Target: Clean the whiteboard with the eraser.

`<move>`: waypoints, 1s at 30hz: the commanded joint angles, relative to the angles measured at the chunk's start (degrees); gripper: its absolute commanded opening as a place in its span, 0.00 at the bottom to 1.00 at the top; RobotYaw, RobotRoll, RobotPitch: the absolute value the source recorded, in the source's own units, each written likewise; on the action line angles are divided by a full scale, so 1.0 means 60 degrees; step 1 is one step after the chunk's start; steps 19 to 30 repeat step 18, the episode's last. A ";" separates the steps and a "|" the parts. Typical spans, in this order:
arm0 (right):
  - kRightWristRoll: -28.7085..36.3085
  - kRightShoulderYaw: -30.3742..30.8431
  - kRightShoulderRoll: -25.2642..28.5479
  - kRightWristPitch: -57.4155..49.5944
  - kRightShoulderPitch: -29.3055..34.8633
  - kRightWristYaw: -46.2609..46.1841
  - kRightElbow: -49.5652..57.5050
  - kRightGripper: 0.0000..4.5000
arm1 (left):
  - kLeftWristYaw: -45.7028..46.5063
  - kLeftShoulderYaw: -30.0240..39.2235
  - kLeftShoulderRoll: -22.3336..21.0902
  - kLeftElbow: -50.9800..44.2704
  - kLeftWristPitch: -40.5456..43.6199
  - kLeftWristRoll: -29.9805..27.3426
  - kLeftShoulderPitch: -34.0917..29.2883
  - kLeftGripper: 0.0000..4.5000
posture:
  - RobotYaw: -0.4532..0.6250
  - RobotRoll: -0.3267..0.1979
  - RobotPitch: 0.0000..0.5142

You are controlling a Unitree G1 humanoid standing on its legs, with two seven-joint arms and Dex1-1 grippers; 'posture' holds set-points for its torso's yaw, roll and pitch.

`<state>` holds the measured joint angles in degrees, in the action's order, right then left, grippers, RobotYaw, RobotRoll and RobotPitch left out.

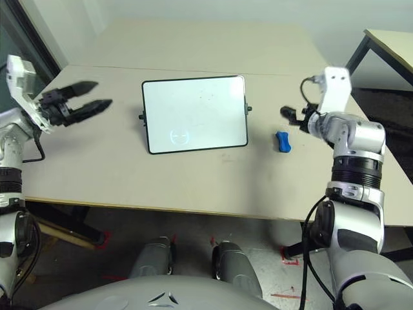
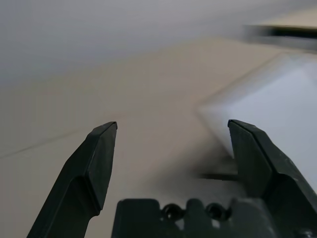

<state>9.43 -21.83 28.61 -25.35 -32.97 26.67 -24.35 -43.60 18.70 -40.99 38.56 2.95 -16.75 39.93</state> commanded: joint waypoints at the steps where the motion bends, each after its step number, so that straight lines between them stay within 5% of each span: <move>1: -0.0130 -0.0117 -0.0155 0.2536 0.0146 -0.0536 -0.1151 0.99 | 0.2153 0.0093 0.0145 0.1357 -0.1119 0.0831 0.0212 1.00 | 0.69 0.62 0.00; 3: -0.0647 -0.0007 -0.0122 0.4072 0.0178 -0.1571 -0.1982 0.99 | 0.2997 0.0139 0.0322 0.1962 -0.1437 0.1000 0.0269 1.00 | 0.70 0.62 0.00; 11: 0.0002 -0.0464 -0.0681 0.6333 0.0489 -0.2421 -0.3250 0.99 | 0.5363 0.0058 0.0621 0.3981 -0.2578 0.1572 0.0755 1.00 | 0.69 0.62 0.00; 30: 0.0265 -0.0556 -0.0738 0.6731 0.0429 -0.2832 -0.3988 0.99 | 0.5372 -0.0002 0.0684 0.4615 -0.2819 0.1577 0.1327 1.00 | 0.67 0.62 0.00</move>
